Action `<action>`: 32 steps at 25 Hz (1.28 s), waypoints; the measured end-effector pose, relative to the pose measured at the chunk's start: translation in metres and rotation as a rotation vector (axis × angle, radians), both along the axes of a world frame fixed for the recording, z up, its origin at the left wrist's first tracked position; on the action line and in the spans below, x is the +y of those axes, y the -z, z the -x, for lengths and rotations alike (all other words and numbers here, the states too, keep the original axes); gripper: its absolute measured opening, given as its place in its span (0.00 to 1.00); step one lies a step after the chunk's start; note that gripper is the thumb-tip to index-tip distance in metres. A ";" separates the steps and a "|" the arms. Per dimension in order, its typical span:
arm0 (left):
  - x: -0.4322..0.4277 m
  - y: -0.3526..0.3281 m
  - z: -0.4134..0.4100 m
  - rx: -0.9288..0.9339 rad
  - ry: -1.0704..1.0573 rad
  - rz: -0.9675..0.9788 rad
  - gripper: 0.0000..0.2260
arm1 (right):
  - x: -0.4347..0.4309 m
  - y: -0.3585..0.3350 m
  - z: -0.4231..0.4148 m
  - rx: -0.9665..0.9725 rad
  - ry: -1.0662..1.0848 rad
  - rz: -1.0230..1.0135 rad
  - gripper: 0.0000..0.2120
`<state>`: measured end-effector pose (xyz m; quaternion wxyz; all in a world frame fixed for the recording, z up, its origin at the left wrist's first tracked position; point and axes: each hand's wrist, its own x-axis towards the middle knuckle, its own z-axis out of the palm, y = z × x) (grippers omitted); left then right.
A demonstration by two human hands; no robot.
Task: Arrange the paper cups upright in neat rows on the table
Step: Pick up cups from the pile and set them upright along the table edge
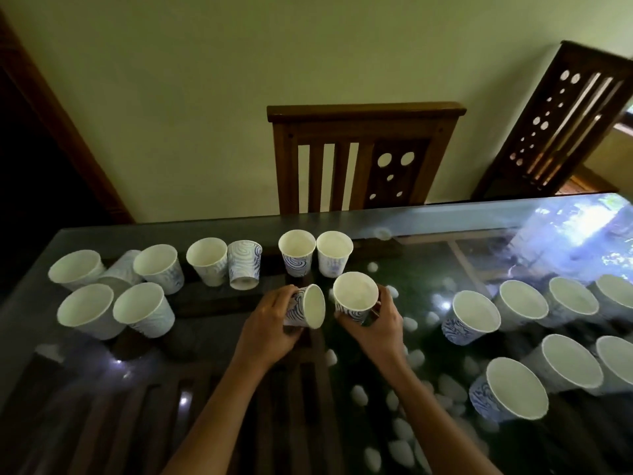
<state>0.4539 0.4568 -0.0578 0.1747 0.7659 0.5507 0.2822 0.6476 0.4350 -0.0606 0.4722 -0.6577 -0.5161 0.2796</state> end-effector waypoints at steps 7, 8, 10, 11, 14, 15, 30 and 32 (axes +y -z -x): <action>-0.111 -0.019 -0.024 -0.406 -0.178 0.130 0.28 | -0.100 -0.034 -0.021 0.050 -0.002 0.020 0.34; -0.129 -0.021 -0.031 -0.446 -0.196 0.160 0.28 | -0.120 -0.037 -0.026 0.054 0.004 0.024 0.34; -0.164 -0.025 -0.047 -0.497 -0.199 0.206 0.27 | -0.160 -0.040 -0.035 0.055 0.035 0.014 0.33; -0.179 -0.025 -0.057 -0.499 -0.192 0.219 0.27 | -0.178 -0.039 -0.041 0.050 0.056 -0.001 0.33; -0.213 -0.018 -0.089 -0.499 -0.140 0.248 0.28 | -0.226 -0.033 -0.063 0.053 0.115 -0.018 0.33; -0.222 -0.015 -0.103 -0.491 -0.121 0.263 0.28 | -0.242 -0.030 -0.074 0.058 0.156 -0.018 0.33; -0.270 -0.001 -0.258 -0.509 0.249 0.477 0.29 | -0.377 0.000 -0.163 0.060 0.496 -0.025 0.31; -0.275 -0.001 -0.264 -0.499 0.267 0.498 0.29 | -0.386 0.001 -0.163 0.074 0.520 -0.019 0.32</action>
